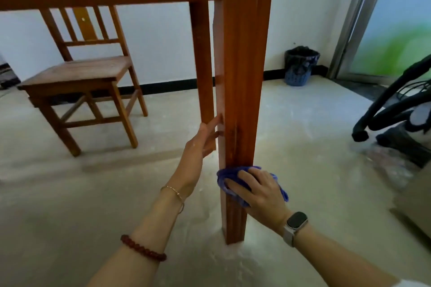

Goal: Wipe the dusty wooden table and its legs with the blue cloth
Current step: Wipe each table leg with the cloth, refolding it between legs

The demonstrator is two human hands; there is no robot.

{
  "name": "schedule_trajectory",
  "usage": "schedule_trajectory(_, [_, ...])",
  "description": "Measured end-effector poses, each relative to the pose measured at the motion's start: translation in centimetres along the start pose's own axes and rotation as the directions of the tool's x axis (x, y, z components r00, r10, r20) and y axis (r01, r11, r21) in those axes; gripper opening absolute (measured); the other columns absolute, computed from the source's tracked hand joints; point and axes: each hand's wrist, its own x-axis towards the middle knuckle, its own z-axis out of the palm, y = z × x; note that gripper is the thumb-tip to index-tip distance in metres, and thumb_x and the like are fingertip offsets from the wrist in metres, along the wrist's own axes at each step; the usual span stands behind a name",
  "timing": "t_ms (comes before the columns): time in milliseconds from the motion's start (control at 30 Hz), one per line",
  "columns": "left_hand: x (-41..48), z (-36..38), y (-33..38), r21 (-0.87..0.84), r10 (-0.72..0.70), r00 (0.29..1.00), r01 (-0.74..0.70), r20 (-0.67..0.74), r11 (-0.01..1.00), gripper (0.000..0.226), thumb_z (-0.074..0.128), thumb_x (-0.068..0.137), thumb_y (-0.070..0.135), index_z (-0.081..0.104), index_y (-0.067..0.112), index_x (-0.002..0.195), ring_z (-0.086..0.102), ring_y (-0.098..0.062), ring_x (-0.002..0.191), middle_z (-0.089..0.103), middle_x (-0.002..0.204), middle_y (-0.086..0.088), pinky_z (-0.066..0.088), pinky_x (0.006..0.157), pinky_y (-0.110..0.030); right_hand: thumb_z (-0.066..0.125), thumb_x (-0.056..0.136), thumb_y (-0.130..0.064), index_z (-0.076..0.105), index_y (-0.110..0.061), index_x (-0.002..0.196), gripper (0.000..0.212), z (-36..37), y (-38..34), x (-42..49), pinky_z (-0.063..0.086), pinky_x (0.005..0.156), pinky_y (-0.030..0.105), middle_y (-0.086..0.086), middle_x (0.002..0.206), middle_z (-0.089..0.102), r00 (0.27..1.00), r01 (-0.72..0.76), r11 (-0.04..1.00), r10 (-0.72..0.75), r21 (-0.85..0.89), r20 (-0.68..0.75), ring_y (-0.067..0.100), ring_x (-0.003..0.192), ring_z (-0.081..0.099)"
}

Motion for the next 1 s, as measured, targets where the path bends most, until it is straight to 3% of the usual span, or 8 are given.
schedule_trajectory(200, [-1.0,0.7,-4.4,0.04,-0.061,0.997,0.063,-0.036,0.997,0.042,0.012,0.091,0.048,0.036,0.046,0.125,0.04,-0.004,0.123,0.04,0.13,0.023,0.03,0.1,-0.031,0.086,0.053,-0.025,0.06,-0.028,0.109,0.062,7.0,-2.5,-8.2,0.056,0.066,0.032,-0.001,0.103,0.062,0.922,-0.053,0.994,0.014,0.09,0.386,0.02,0.093,0.056])
schedule_trajectory(333, [-1.5,1.0,-5.3,0.023,-0.093,0.995,0.094,-0.026,0.995,0.035,0.012,0.095,0.046,0.036,0.052,0.119,0.04,-0.008,0.127,0.041,0.135,0.02,0.03,0.104,-0.036,0.066,0.078,-0.013,0.054,-0.027,0.122,0.048,8.8,-3.6,-10.4,0.049,0.076,0.038,0.007,0.119,0.053,0.686,-0.211,0.974,0.089,0.081,0.722,0.028,0.104,0.052])
schedule_trajectory(400, [-1.7,1.0,-5.6,0.034,-0.097,0.995,0.098,-0.03,0.995,0.037,0.012,0.094,0.046,0.036,0.049,0.123,0.04,-0.011,0.129,0.037,0.143,0.015,0.03,0.104,-0.036,0.049,0.089,-0.013,0.043,-0.024,0.131,0.044,9.1,-3.6,-11.6,0.043,0.085,0.038,0.01,0.127,0.044,0.638,-0.313,0.945,0.133,0.098,0.759,0.031,0.111,0.044])
schedule_trajectory(533, [-1.8,1.2,-5.3,0.037,-0.083,0.995,0.085,-0.063,0.996,0.04,0.016,0.095,0.043,0.041,0.039,0.125,0.044,-0.012,0.125,0.042,0.14,0.011,0.033,0.102,-0.033,0.056,0.075,-0.031,0.052,-0.022,0.111,0.037,4.4,-2.8,-9.6,0.038,0.061,0.018,0.005,0.095,0.057,0.817,-0.416,0.86,0.21,0.296,0.537,0.021,0.076,0.059])
schedule_trajectory(633, [-1.6,1.2,-4.3,0.047,-0.053,0.987,0.061,-0.154,0.997,0.043,0.022,0.092,0.047,0.049,0.031,0.121,0.048,-0.008,0.113,0.048,0.123,0.014,0.037,0.095,-0.024,0.052,0.071,-0.031,0.05,-0.016,0.104,0.036,-0.2,-1.5,-4.3,0.037,0.056,0.013,0.006,0.086,0.058,0.939,-0.344,0.836,0.29,0.427,0.187,0.014,0.066,0.053])
schedule_trajectory(800, [-1.7,1.4,-2.0,-0.002,-0.011,0.981,0.011,-0.192,1.0,0.042,0.024,0.095,0.041,0.052,0.026,0.123,0.05,-0.008,0.11,0.049,0.121,0.012,0.039,0.093,-0.024,0.051,0.078,-0.025,0.043,-0.012,0.114,0.039,-5.7,0.5,4.4,0.04,0.059,0.015,0.002,0.105,0.04,0.865,-0.354,0.863,0.449,0.361,-0.225,0.014,0.077,0.047])
schedule_trajectory(900, [-1.7,1.3,-0.8,-0.046,0.025,0.987,-0.033,-0.157,0.998,0.047,0.023,0.088,0.05,0.052,0.033,0.12,0.051,-0.001,0.107,0.05,0.122,0.013,0.04,0.086,-0.014,0.053,0.083,-0.028,0.042,-0.013,0.119,0.041,-7.4,1.4,7.9,0.038,0.056,0.016,0.006,0.113,0.038,0.853,-0.372,0.911,0.411,0.176,-0.322,0.02,0.075,0.056])
schedule_trajectory(1000, [-1.7,1.1,-0.6,-0.069,0.019,0.993,-0.028,-0.12,0.997,0.058,0.021,0.078,0.057,0.051,0.033,0.122,0.049,-0.003,0.11,0.051,0.122,0.014,0.04,0.092,-0.019,0.055,0.086,-0.028,0.045,-0.013,0.119,0.038,-7.8,1.9,9.5,0.043,0.057,0.018,0.013,0.11,0.054,0.883,-0.328,0.944,0.311,0.01,-0.352,0.024,0.074,0.06])
